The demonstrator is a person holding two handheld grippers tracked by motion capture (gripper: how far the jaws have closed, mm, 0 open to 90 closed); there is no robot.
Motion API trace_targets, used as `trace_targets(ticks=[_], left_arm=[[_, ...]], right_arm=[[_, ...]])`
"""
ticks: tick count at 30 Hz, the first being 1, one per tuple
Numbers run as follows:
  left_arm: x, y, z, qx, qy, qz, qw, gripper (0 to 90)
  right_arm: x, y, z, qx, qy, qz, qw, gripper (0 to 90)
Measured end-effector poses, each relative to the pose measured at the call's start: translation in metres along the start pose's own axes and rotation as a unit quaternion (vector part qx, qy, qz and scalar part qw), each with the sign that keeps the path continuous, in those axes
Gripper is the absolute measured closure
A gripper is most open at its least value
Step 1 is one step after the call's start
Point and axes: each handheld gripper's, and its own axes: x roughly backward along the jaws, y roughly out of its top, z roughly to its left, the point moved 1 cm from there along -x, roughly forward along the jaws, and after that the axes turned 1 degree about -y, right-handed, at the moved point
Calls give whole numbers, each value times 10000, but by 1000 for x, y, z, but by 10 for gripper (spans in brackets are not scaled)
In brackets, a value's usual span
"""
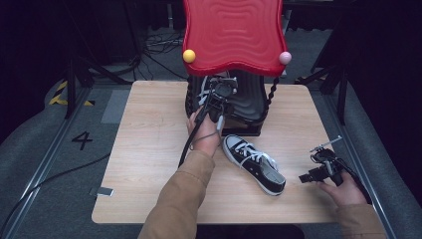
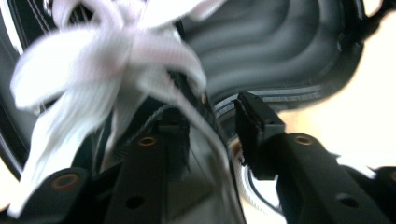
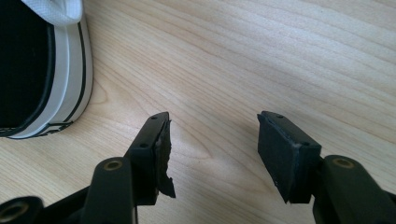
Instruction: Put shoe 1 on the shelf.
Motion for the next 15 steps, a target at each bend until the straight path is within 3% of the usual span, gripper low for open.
trace_targets(ticks=[3,11,13,15], left_arm=[[11,-7,2,129,-332,-67,9993,608],[56,-36,2,-424,-645,-150,9969,668],[60,-40,2,-468,-666,-141,9966,728],[70,-53,1,-655,-740,-143,9950,780]], right_arm=[[-1,2,3,37,16,15,10000,449],[-2,5,5,69,-8,30,10000,454],[-2,6,5,81,12,52,10000,490],[-2,6,5,91,59,64,9999,555]])
